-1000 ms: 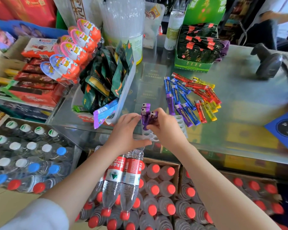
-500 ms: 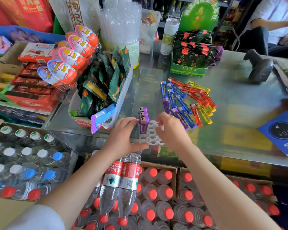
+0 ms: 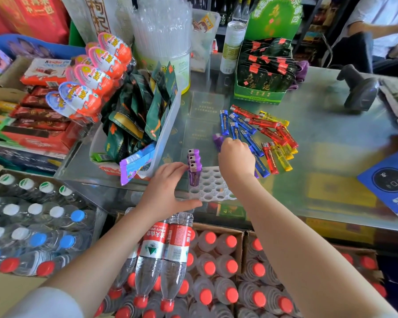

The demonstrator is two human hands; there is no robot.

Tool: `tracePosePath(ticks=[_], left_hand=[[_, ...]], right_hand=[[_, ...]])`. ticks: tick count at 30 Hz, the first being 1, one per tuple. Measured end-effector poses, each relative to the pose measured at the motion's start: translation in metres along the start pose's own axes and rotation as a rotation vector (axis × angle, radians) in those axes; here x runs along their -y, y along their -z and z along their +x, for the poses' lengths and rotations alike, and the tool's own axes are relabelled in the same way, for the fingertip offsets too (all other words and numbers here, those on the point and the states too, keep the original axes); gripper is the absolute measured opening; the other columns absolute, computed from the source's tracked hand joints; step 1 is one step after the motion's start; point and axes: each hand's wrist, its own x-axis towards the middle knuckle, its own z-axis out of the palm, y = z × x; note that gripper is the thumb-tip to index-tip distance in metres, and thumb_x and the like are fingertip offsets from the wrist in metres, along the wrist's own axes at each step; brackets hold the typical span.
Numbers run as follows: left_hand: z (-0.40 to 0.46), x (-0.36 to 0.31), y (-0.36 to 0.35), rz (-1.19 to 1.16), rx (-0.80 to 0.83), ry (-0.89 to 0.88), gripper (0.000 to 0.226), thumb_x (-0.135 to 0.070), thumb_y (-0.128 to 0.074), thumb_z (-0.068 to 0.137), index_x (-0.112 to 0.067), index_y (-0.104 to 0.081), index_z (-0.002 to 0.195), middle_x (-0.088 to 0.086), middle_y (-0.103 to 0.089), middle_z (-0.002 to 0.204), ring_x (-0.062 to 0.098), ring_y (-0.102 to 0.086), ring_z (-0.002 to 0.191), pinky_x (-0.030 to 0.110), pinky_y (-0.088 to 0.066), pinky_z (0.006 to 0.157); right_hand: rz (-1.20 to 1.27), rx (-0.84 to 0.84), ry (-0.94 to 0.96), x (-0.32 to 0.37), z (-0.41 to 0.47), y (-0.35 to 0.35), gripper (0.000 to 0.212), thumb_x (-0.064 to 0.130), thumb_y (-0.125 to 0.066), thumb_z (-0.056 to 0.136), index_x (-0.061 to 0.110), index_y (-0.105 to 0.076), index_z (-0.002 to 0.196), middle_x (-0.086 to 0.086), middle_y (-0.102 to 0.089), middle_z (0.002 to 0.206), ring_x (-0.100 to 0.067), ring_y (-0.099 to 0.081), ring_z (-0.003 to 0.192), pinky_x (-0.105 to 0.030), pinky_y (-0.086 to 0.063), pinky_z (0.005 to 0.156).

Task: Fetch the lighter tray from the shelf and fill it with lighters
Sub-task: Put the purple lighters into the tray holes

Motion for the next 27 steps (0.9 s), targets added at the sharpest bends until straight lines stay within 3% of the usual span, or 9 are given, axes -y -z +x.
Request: tracePosePath(ticks=[5,7,10,13,21,27], left_hand=[[-0.001,0.001,0.001,-0.008,0.006,-0.007,0.084,-0.064,-0.055,0.058,-0.011,-0.051,0.122,0.007,-0.050,0.126,0.024,-0.041,0.119,0.028,-0.027,0.100],[-0.002,0.001,0.000,-0.011,0.003,-0.004,0.083,-0.064,-0.055,0.058,-0.011,-0.051,0.122,0.006,-0.050,0.126,0.023,-0.040,0.120,0.028,-0.027,0.101],[-0.002,-0.001,-0.002,-0.005,-0.014,0.006,0.079,-0.063,-0.054,0.059,-0.013,-0.053,0.119,0.004,-0.051,0.123,0.020,-0.041,0.118,0.025,-0.028,0.099],[0.002,-0.004,-0.004,-0.019,-0.023,0.010,0.078,-0.063,-0.055,0.059,-0.013,-0.054,0.118,0.004,-0.052,0.119,0.021,-0.044,0.115,0.025,-0.030,0.097],[0.005,-0.002,-0.004,0.009,-0.042,-0.013,0.079,-0.067,-0.054,0.059,-0.014,-0.054,0.118,0.005,-0.053,0.120,0.021,-0.044,0.114,0.018,-0.024,0.095],[0.004,-0.001,-0.004,0.028,-0.012,-0.002,0.082,-0.070,-0.050,0.060,-0.015,-0.052,0.121,0.003,-0.051,0.124,0.021,-0.041,0.117,0.025,-0.028,0.096]], right_hand=[[0.117,0.032,0.030,0.001,-0.005,0.021,0.015,0.004,-0.045,0.086,0.000,-0.052,0.098,-0.014,-0.056,0.083,-0.034,-0.059,0.079,-0.035,-0.041,0.056],[0.381,0.059,0.035,-0.006,-0.015,0.026,0.014,0.009,-0.050,0.083,0.004,-0.054,0.096,-0.007,-0.058,0.078,-0.027,-0.058,0.069,-0.034,-0.046,0.053],[0.887,0.108,0.004,-0.015,-0.040,0.028,0.011,0.007,-0.056,0.082,0.008,-0.056,0.093,0.003,-0.060,0.074,-0.001,-0.053,0.055,-0.012,-0.041,0.049],[1.172,0.176,-0.032,-0.015,-0.060,0.015,0.008,0.001,-0.053,0.085,0.008,-0.055,0.087,0.003,-0.062,0.069,0.003,-0.051,0.046,-0.014,-0.039,0.048],[1.036,0.146,0.103,-0.007,-0.068,-0.002,0.032,0.004,-0.061,0.082,0.032,-0.052,0.068,0.013,-0.056,0.060,0.004,-0.051,0.051,-0.008,-0.038,0.049],[0.864,0.047,0.164,-0.005,-0.073,-0.010,0.011,0.009,-0.065,0.079,0.019,-0.063,0.081,0.014,-0.050,0.054,-0.001,-0.048,0.051,-0.012,-0.037,0.050]])
